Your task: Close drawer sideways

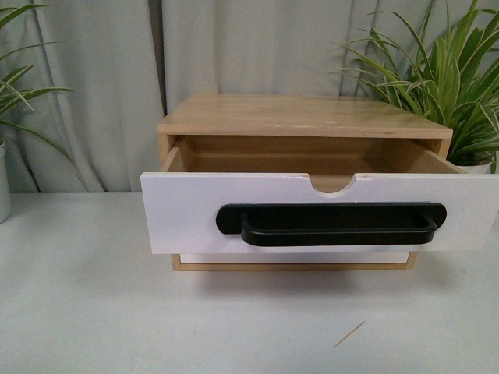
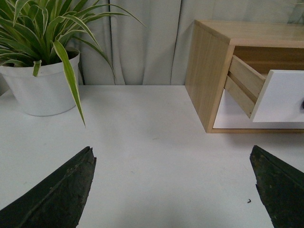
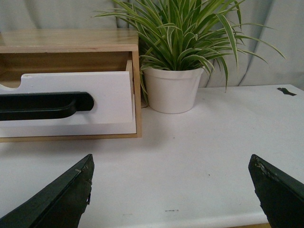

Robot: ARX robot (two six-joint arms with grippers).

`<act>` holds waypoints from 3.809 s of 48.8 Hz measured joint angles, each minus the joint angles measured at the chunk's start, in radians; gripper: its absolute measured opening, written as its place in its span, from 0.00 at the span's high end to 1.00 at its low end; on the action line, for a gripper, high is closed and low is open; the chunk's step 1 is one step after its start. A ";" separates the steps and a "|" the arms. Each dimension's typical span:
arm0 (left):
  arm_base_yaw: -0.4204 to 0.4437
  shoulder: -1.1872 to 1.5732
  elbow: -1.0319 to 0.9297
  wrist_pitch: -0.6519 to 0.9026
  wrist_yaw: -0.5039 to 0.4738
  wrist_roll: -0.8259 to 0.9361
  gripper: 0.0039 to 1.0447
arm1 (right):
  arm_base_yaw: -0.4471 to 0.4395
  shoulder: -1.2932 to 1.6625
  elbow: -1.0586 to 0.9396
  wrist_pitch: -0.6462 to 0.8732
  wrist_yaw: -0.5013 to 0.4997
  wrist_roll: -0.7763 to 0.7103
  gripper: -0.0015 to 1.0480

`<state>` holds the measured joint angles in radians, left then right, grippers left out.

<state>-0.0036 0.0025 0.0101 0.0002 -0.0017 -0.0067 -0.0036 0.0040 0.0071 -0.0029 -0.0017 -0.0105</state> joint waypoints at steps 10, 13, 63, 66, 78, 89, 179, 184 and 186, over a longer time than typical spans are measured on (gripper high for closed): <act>0.000 0.000 0.000 0.000 0.000 0.000 0.05 | 0.000 0.000 0.000 0.000 0.000 0.000 0.09; 0.000 0.000 0.000 0.000 0.000 0.000 0.05 | 0.000 0.000 0.000 0.000 0.000 0.000 0.09; -0.439 0.703 0.265 -0.053 -0.923 -0.689 0.05 | -0.124 0.552 0.201 -0.146 -0.629 -0.242 0.09; -0.471 0.809 0.316 0.013 -0.874 -0.764 0.05 | -0.093 0.624 0.209 -0.094 -0.575 -0.352 0.09; -0.557 1.191 0.497 0.218 -0.690 -0.832 0.05 | 0.006 0.787 0.228 0.063 -0.455 -0.696 0.09; -0.576 1.377 0.624 0.269 -0.606 -0.800 0.05 | 0.080 0.902 0.282 0.171 -0.381 -0.785 0.09; -0.457 1.877 1.176 0.240 -0.362 -0.674 0.06 | 0.185 1.841 0.981 0.489 -0.100 -0.750 0.09; -0.456 1.881 1.181 0.237 -0.365 -0.674 0.06 | 0.185 1.854 0.995 0.488 -0.100 -0.743 0.09; -0.455 1.883 1.185 0.235 -0.366 -0.673 0.06 | 0.185 1.857 0.998 0.487 -0.100 -0.741 0.09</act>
<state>-0.4583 1.8858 1.1954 0.2348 -0.3676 -0.6800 0.1810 1.8606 1.0046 0.4843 -0.1020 -0.7517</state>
